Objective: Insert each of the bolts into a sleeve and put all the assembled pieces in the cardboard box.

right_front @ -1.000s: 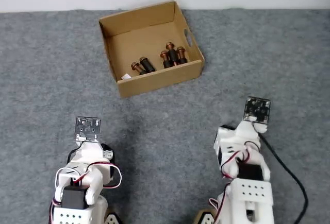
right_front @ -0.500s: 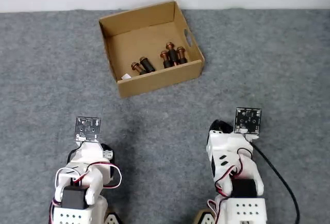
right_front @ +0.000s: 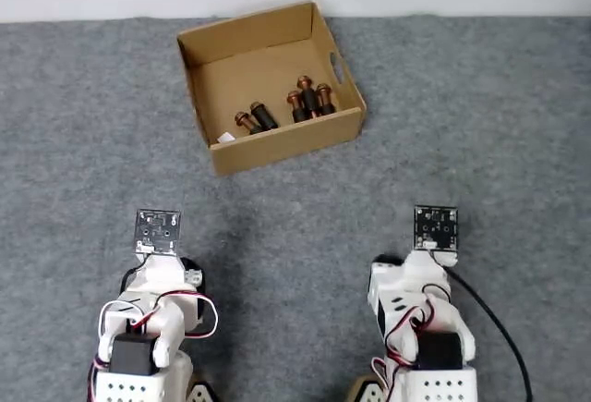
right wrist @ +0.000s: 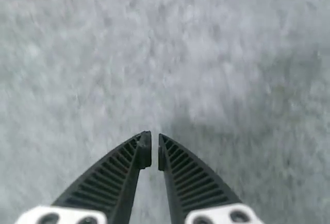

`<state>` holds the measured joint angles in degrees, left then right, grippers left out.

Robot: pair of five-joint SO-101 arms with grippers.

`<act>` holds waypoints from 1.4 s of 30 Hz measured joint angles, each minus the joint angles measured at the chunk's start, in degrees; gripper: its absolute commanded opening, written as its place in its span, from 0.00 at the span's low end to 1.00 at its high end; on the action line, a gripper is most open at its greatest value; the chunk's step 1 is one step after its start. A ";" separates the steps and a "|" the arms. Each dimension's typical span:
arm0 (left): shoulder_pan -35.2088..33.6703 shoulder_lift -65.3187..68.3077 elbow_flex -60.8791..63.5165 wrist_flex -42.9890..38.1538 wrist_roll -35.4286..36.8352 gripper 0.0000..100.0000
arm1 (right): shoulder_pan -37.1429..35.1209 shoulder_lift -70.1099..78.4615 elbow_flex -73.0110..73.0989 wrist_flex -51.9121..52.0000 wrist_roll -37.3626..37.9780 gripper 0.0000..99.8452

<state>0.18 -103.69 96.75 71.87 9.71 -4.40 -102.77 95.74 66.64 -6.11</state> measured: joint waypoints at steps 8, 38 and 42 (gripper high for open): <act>0.00 0.00 0.00 0.00 0.00 0.00 | 0.00 -0.18 0.00 7.21 0.00 0.01; 0.00 0.00 0.00 0.00 0.00 0.00 | 0.00 -0.18 0.00 7.74 0.00 0.01; 0.00 0.00 0.00 0.00 0.00 0.00 | 0.00 -0.18 0.00 7.74 0.00 0.01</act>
